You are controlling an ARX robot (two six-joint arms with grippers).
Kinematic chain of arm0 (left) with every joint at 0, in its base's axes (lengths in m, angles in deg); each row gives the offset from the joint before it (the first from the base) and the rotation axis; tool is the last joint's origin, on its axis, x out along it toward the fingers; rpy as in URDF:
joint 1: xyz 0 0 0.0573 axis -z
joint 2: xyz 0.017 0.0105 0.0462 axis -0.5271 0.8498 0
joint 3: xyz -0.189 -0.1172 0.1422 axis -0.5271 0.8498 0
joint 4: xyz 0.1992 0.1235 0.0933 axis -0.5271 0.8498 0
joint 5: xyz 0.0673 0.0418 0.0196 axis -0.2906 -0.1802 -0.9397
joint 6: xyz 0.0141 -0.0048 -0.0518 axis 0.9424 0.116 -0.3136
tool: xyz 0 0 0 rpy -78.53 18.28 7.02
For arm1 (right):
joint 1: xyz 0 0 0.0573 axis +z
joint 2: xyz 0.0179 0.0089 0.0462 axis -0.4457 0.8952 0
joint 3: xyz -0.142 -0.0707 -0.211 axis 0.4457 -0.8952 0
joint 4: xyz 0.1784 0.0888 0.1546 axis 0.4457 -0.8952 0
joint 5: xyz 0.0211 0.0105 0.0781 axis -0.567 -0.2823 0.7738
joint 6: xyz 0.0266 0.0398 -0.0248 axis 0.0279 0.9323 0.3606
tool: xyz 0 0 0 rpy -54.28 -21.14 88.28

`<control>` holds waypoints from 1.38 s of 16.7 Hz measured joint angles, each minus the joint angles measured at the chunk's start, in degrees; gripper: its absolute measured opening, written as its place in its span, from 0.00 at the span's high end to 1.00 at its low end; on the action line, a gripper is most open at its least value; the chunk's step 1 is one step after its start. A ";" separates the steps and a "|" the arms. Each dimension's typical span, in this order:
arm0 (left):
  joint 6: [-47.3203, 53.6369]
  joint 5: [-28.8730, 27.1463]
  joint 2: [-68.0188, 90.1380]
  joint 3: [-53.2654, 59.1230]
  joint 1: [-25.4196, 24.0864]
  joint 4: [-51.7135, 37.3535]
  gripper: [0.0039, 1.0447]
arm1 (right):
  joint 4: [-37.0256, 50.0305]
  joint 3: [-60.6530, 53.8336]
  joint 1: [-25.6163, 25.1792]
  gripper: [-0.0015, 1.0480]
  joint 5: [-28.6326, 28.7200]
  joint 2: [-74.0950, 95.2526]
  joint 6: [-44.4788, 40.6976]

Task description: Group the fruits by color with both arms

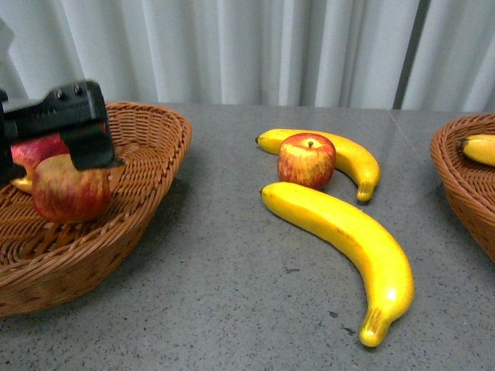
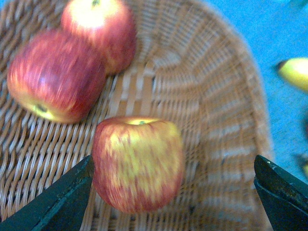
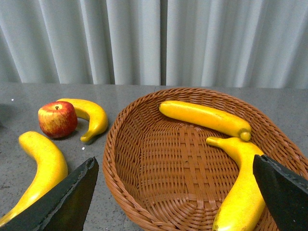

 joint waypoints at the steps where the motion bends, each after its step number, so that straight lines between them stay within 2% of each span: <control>1: 4.07 -1.88 -5.14 -3.52 6.03 -3.43 0.06 | -0.02 0.00 0.00 0.06 0.00 0.00 0.00; 3: 8.24 -1.29 -3.74 -8.07 8.31 -5.64 0.06 | 0.00 0.00 0.00 0.06 0.00 0.00 0.00; 5: 10.64 2.95 2.58 -13.00 8.39 -5.79 0.06 | 0.00 0.00 0.00 0.06 0.00 0.00 0.00; 7: 14.75 5.79 11.30 -18.86 8.98 -3.65 0.06 | 0.00 0.00 0.00 0.06 0.02 0.00 0.00; 10: 21.68 10.49 21.94 -29.64 13.46 1.44 0.06 | 0.00 0.00 0.00 0.06 0.00 0.00 0.00; 12: 24.00 10.95 26.62 -34.03 15.34 2.43 0.06 | 0.00 0.00 0.00 0.06 0.00 0.00 0.00; 19: 27.28 12.07 38.12 -44.00 15.89 6.56 0.06 | 0.00 0.00 0.00 0.06 0.00 0.00 0.00; 23: 28.33 13.29 40.70 -44.63 15.78 6.82 0.06 | 0.00 0.00 0.00 0.06 0.00 0.00 0.00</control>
